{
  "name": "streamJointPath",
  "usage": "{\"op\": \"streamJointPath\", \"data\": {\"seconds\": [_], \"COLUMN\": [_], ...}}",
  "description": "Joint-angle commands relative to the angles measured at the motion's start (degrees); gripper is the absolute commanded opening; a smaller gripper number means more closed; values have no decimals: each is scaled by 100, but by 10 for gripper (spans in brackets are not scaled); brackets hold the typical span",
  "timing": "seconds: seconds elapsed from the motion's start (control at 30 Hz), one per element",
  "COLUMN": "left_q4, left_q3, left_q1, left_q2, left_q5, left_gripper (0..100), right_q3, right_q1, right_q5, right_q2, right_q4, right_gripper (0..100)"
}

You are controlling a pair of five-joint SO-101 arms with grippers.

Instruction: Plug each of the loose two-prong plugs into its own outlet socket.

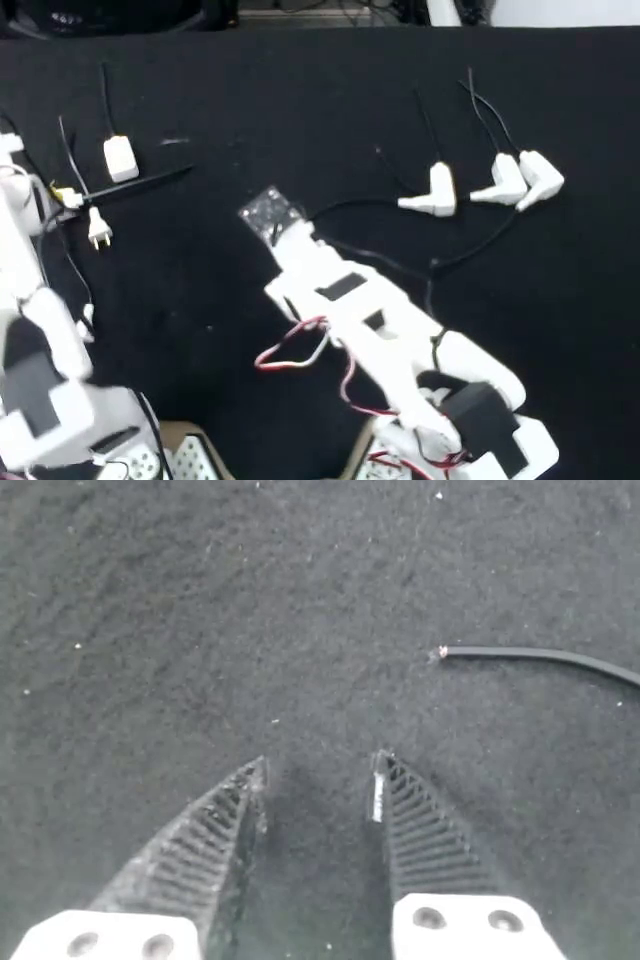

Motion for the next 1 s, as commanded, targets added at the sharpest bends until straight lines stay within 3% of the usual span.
{"op": "streamJointPath", "data": {"seconds": [0.0,0.17,0.37,0.47,0.97], "left_q4": [114,149,158,158,431], "left_q3": [-1420,-2316,-2949,-3037,-3029], "left_q1": [-92,-92,-66,-57,-31], "left_q2": [1187,2338,3279,3552,3868], "left_q5": [176,1204,3930,4923,5934], "left_gripper": [245,245,250,251,251], "right_q3": [4,4,4,4,4], "right_q1": [-70,-70,-70,-70,-70], "right_q5": [18,18,18,18,18], "right_q2": [-251,-251,-251,-251,-242], "right_q4": [-123,-123,-123,-123,-123], "right_gripper": [145,145,145,145,145]}}
